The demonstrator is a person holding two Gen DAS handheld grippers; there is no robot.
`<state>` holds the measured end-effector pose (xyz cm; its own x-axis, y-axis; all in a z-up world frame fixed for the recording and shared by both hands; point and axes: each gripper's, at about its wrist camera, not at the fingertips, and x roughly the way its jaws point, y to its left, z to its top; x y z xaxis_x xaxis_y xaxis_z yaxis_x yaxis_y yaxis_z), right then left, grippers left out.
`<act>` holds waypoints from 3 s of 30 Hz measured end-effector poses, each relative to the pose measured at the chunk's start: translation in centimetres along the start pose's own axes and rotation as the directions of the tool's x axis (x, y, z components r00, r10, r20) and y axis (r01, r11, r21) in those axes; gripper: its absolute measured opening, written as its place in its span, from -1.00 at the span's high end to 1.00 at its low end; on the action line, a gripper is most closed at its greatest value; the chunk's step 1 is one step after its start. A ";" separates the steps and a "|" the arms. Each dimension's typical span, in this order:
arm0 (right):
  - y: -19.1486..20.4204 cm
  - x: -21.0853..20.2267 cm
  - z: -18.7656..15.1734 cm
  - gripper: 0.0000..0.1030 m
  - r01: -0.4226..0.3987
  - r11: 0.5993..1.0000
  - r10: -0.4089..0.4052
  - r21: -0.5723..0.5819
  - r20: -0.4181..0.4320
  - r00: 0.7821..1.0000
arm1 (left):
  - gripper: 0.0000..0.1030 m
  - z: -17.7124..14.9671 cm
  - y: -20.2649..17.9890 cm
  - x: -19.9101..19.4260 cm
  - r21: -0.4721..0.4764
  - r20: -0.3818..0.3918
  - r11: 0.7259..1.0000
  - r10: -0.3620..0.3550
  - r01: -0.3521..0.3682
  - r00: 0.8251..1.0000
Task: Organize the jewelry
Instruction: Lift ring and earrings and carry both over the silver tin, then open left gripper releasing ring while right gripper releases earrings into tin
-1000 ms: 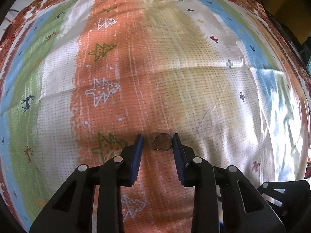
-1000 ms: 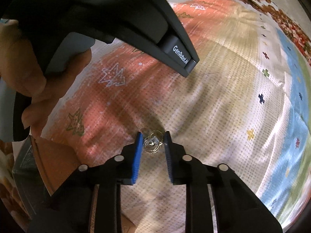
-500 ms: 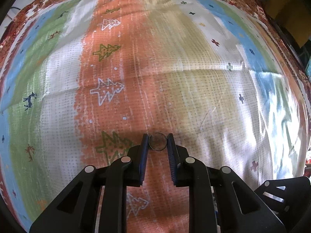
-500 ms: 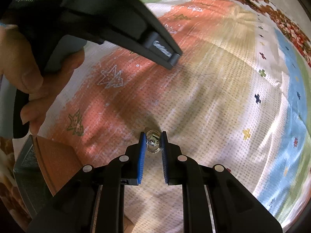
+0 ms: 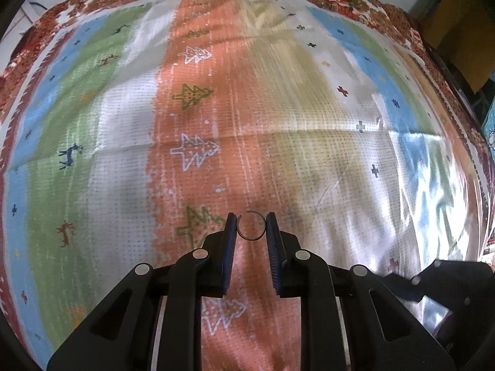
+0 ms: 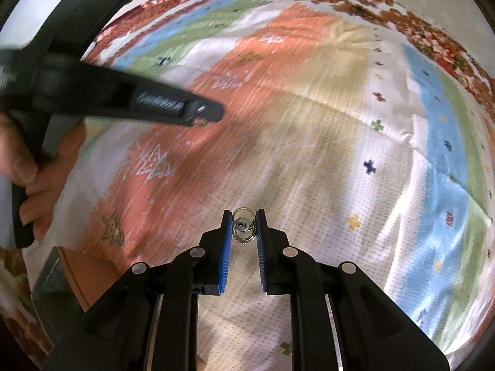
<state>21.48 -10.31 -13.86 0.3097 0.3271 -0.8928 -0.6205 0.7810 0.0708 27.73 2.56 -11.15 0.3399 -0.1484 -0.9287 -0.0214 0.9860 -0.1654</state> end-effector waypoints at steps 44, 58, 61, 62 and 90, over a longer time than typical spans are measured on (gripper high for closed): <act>1.2 -12.2 -5.3 0.69 -0.001 0.982 -0.073 0.188 0.384 0.920 | 0.63 -13.7 -4.3 -15.4 0.091 0.464 0.996 -0.019 -0.026 0.886; 3.6 -14.8 -8.2 0.69 -0.039 0.993 -0.017 0.111 0.461 0.887 | 0.63 -18.4 -5.8 -17.7 0.157 0.534 0.986 -0.042 -0.050 0.845; 4.4 -15.2 -8.8 0.69 -0.066 0.994 0.019 0.083 0.471 0.882 | 0.63 -19.4 -5.9 -18.2 0.160 0.541 0.986 -0.048 -0.047 0.839; 4.6 -15.2 -8.9 0.69 -0.074 0.994 0.030 0.075 0.471 0.882 | 0.63 -19.6 -5.9 -18.3 0.160 0.544 0.986 -0.050 -0.046 0.838; 6.1 -14.9 -11.1 0.06 -0.175 0.982 0.129 0.068 0.433 0.892 | -0.06 -21.0 -4.8 -18.1 0.073 0.494 0.997 -0.056 0.022 0.868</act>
<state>5.08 -16.30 -5.03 0.5082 0.6225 -0.5952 -0.6146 0.7462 0.2557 1.99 -1.06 -0.54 0.7605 -0.1461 -0.6327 0.0552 0.9854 -0.1612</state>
